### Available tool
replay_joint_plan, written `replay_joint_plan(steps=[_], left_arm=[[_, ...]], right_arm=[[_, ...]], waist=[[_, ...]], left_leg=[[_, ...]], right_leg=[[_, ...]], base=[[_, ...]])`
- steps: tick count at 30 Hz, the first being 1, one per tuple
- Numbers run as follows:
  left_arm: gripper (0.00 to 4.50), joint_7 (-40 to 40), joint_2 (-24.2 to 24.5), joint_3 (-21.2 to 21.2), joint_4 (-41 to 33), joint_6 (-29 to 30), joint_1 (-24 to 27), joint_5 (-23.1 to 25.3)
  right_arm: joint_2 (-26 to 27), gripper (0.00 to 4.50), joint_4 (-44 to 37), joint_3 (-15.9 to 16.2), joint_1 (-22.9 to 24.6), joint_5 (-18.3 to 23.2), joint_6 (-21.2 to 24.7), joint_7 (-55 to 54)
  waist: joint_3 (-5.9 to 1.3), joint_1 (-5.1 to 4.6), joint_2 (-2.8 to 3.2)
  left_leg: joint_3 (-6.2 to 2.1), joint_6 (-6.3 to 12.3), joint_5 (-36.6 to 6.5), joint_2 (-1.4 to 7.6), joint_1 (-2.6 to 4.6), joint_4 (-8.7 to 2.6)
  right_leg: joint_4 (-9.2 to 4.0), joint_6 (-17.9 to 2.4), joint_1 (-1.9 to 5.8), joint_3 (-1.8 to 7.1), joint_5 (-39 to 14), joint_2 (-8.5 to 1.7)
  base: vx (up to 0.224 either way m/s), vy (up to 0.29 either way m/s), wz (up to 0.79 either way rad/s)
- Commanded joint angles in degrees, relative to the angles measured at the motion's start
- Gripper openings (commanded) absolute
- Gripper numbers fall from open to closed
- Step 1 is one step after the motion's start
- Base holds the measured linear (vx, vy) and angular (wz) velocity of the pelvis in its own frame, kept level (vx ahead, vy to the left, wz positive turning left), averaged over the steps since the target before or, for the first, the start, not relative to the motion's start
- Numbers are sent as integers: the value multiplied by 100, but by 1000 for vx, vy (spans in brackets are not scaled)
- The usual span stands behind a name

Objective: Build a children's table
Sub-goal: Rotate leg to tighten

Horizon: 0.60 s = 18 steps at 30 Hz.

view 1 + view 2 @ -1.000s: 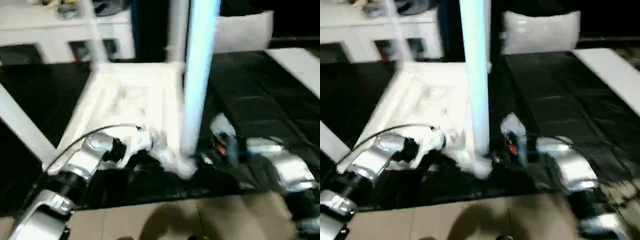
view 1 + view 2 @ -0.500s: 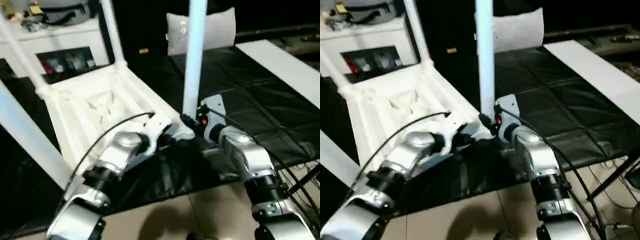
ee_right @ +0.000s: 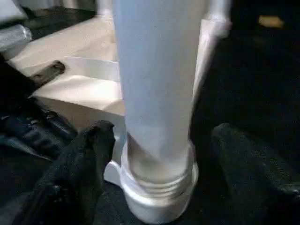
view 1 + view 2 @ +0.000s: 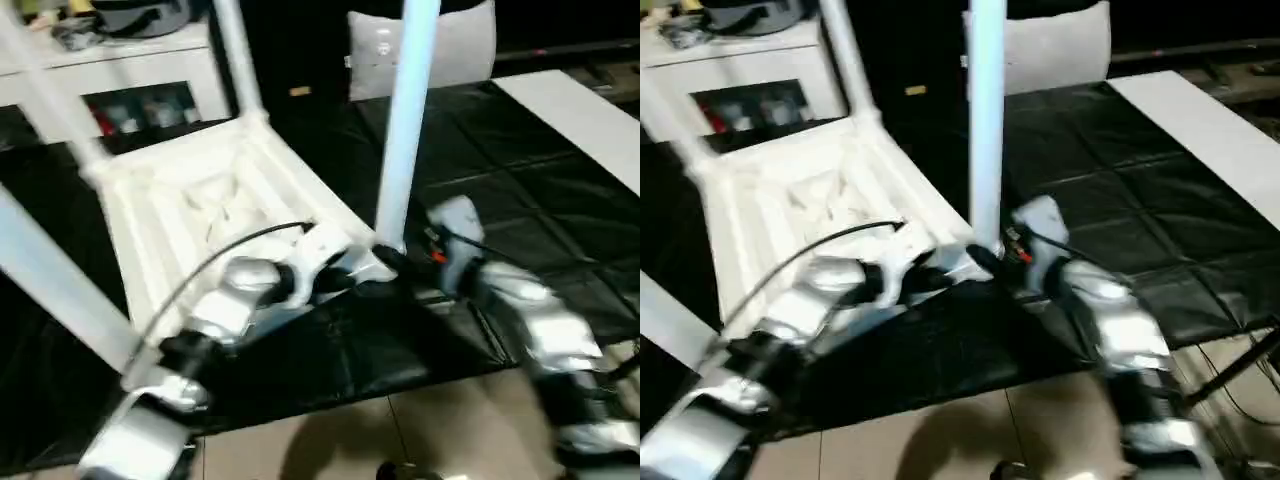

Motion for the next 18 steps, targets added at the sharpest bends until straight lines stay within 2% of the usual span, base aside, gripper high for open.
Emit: replay_joint_plan(steps=[1,2,4,5,6,8,9,11,12,13,14,18], left_arm=[[0,-452,100,-138,-55,-305,5,-32],[0,-692,165,-180,-28,-427,18,-58],[0,-1295,389,-377,-35,-769,55,-53],[0,-1430,441,-427,-29,-860,56,-42],[0,-1621,525,-492,-16,-968,47,-23],[0,-1937,637,-568,14,-1135,19,-18],[0,-2074,676,-592,29,-1210,4,-24],[0,-2299,726,-636,61,-1301,-50,-38],[0,-2424,749,-671,69,-1346,-83,-42],[0,-2473,757,-685,71,-1364,-96,-43],[0,-2647,773,-732,106,-1494,-159,-33],[0,-2885,739,-813,177,-1647,-278,-25]], right_arm=[[-88,390,-41,75,-8,82,-160,373],[-186,390,-1,78,-27,170,-171,662],[-434,390,-18,203,-18,313,-156,1382],[-482,390,-18,234,-19,338,-150,1528],[-560,390,-38,298,-13,371,-110,1758],[-670,355,-62,405,-14,435,-7,2126],[-710,355,-67,450,-18,467,41,2275],[-765,343,-76,559,-23,495,63,2512],[-785,318,-101,630,-19,501,84,2623],[-793,318,-111,658,-17,503,93,2667],[-777,312,-101,752,-36,481,105,2799],[-660,270,-3,884,-119,432,75,2943]], waist=[[-421,28,-172],[-416,52,-181],[-421,89,-173],[-430,126,-176],[-429,158,-180],[-443,221,-170],[-450,278,-187],[-459,349,-182],[-468,389,-184],[-465,403,-190],[-474,448,-223],[-456,520,-230]], left_leg=[[23,688,-889,148,-56,-369],[32,639,-990,168,1,-377],[24,623,-1051,175,-10,-385],[16,672,-1050,190,-15,-392],[24,682,-1013,214,8,-400],[24,705,-861,228,4,-398],[29,743,-761,231,-7,-396],[49,742,-682,248,17,-395],[49,736,-617,264,20,-394],[52,736,-602,268,17,-398],[65,728,-542,262,12,-389],[94,607,-667,251,27,-399]], right_leg=[[-437,-139,448,327,-2506,-307],[-462,-158,402,340,-2566,-309],[-441,-188,423,343,-2551,-315],[-423,-209,433,361,-2457,-317],[-403,-278,402,385,-2362,-320],[-363,-377,410,405,-2159,-323],[-336,-417,421,414,-2049,-319],[-322,-479,403,431,-1968,-328],[-297,-520,402,443,-1881,-337],[-292,-538,401,445,-1862,-332],[-272,-556,399,456,-1836,-343],[-310,-487,387,459,-2134,-348]], base=[[0,0,0],[0,0,0],[0,0,0],[0,0,0],[0,0,0],[0,0,0],[0,0,0],[0,0,0],[0,0,0],[0,0,0],[0,0,0],[0,0,0]])
